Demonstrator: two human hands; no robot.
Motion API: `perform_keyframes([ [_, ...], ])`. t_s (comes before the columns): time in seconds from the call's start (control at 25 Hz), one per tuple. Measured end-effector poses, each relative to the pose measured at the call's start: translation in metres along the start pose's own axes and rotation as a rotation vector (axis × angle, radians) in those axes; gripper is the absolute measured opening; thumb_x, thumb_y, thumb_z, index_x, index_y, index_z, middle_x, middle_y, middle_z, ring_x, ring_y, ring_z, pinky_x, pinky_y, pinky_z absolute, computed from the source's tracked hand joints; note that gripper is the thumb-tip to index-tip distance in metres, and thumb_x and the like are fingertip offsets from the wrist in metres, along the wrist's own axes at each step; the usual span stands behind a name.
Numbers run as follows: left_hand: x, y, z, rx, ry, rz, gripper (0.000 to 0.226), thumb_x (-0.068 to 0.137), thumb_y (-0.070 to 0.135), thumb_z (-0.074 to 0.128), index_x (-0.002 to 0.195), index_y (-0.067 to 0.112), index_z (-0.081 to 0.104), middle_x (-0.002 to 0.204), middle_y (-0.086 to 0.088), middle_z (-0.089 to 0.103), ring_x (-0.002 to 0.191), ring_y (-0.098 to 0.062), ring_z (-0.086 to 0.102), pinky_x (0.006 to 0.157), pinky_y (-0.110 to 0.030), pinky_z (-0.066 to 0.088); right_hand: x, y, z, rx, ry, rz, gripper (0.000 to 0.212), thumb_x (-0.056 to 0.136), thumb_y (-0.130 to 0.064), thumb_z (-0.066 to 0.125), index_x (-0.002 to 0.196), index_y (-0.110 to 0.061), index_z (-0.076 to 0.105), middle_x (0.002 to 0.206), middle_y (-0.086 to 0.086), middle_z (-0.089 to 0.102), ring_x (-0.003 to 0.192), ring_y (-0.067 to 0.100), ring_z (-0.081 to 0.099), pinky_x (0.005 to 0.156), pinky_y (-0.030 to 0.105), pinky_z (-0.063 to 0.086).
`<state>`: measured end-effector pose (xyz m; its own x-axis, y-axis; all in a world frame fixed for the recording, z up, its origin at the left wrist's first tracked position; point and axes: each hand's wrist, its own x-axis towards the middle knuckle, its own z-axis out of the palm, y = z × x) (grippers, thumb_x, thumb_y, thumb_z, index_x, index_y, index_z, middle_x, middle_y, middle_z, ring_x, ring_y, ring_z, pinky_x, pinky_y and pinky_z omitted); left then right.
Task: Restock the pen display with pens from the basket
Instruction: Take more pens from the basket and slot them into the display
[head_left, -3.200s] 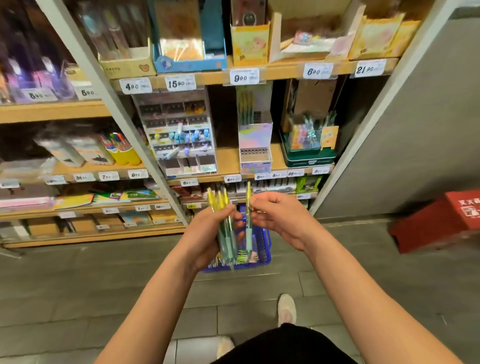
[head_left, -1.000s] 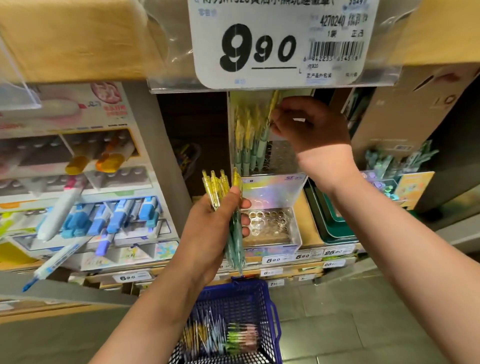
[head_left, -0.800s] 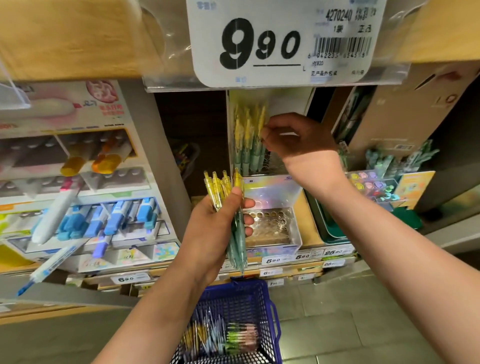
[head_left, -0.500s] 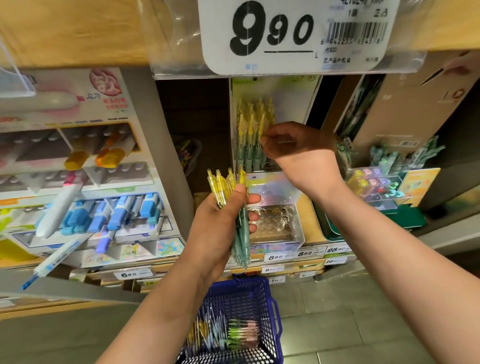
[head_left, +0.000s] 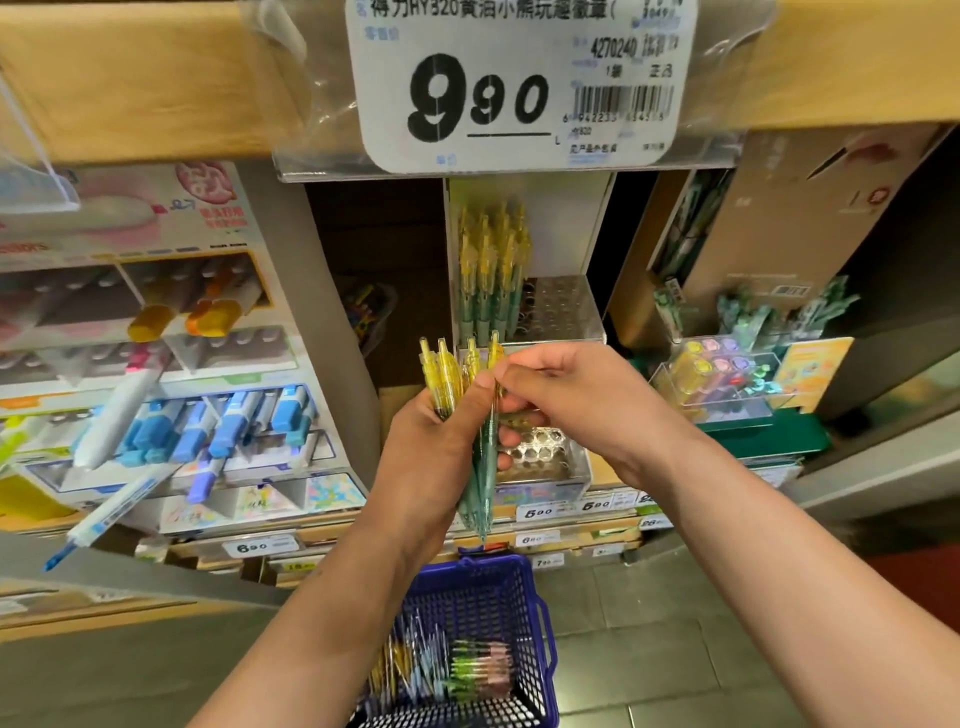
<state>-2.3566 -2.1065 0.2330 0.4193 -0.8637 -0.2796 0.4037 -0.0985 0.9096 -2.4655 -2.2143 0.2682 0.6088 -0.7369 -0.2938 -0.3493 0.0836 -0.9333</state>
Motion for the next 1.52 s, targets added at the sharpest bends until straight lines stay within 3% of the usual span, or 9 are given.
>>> perform_keyframes([
  [0.2,0.007,-0.008,0.001,-0.02,-0.004,0.013,0.033,0.101,0.039,0.06,0.118,0.012,0.071,0.107,-0.013,0.078,0.078,-0.018,0.071,0.065,-0.029,0.058,0.006,-0.01,-0.017,0.003,0.129,-0.116,0.013,0.094,-0.02,0.068,0.084,-0.017,0.077,0.08,0.004,0.077,0.078,0.015,0.072,0.082,0.037,0.061],
  [0.44,0.014,-0.02,-0.005,-0.008,0.012,0.007,0.036,0.096,0.04,0.063,0.118,0.012,0.068,0.097,-0.007,0.076,0.06,-0.012,0.057,0.054,-0.027,0.049,0.044,-0.042,-0.052,0.024,0.419,-0.515,0.025,0.096,-0.01,0.064,0.086,-0.032,0.069,0.072,-0.011,0.074,0.073,0.011,0.072,0.079,0.032,0.062],
  [0.64,0.017,-0.024,-0.004,0.021,0.005,0.004,0.034,0.097,0.035,0.066,0.117,0.007,0.066,0.091,-0.004,0.073,0.059,-0.013,0.055,0.052,-0.027,0.048,0.06,-0.03,-0.042,-0.184,0.406,-0.572,0.015,0.096,-0.015,0.064,0.095,-0.029,0.07,0.087,-0.006,0.074,0.084,0.014,0.074,0.086,0.039,0.06],
  [0.76,0.016,-0.026,-0.007,0.036,-0.008,-0.012,0.038,0.094,0.04,0.071,0.116,0.01,0.067,0.077,0.001,0.065,0.061,-0.015,0.056,0.055,-0.029,0.048,0.065,-0.024,-0.039,-0.245,0.396,-0.573,0.01,0.094,-0.017,0.067,0.099,-0.023,0.073,0.084,-0.007,0.073,0.083,0.012,0.073,0.086,0.032,0.059],
  [0.92,0.013,-0.028,-0.009,0.077,-0.05,-0.018,0.03,0.089,0.045,0.071,0.108,0.022,0.075,0.067,0.005,0.06,0.061,-0.015,0.056,0.056,-0.027,0.048,0.065,-0.011,-0.031,-0.515,0.391,-0.557,0.012,0.093,-0.022,0.069,0.101,-0.017,0.077,0.088,-0.003,0.076,0.077,0.001,0.064,0.074,-0.003,0.042],
  [1.16,0.013,-0.022,-0.006,0.045,-0.049,-0.018,0.047,0.084,0.044,0.073,0.116,0.009,0.071,0.067,-0.003,0.062,0.059,-0.015,0.056,0.055,-0.026,0.05,0.061,-0.01,-0.029,-0.723,0.369,-0.5,0.017,0.094,-0.028,0.066,0.099,-0.018,0.078,0.093,0.001,0.078,0.086,0.016,0.071,0.076,0.015,0.044],
  [1.32,0.017,-0.018,-0.005,-0.054,-0.042,-0.011,0.047,0.087,0.034,0.073,0.117,-0.002,0.066,0.066,-0.001,0.059,0.058,-0.014,0.054,0.053,-0.026,0.048,0.038,0.0,-0.026,-0.598,0.421,-0.419,0.014,0.09,-0.035,0.07,0.088,-0.023,0.077,0.075,-0.011,0.073,0.069,-0.001,0.063,0.061,0.003,0.04],
  [1.44,0.017,-0.018,-0.003,0.003,-0.057,0.015,0.022,0.095,0.023,0.068,0.103,0.003,0.069,0.065,-0.003,0.06,0.057,-0.014,0.054,0.052,-0.025,0.048,0.018,0.007,-0.017,-0.461,0.203,-0.23,0.03,0.083,-0.058,0.07,0.074,-0.029,0.071,0.07,-0.024,0.068,0.069,-0.013,0.062,0.057,0.004,0.044],
  [1.52,0.015,-0.017,-0.002,0.09,-0.066,0.042,0.017,0.098,0.02,0.063,0.098,0.004,0.068,0.065,-0.007,0.062,0.055,-0.014,0.055,0.052,-0.024,0.049,0.013,0.008,-0.01,-0.391,0.025,-0.13,0.031,0.079,-0.065,0.07,0.079,-0.034,0.072,0.077,-0.026,0.07,0.075,-0.007,0.067,0.073,0.022,0.057],
])
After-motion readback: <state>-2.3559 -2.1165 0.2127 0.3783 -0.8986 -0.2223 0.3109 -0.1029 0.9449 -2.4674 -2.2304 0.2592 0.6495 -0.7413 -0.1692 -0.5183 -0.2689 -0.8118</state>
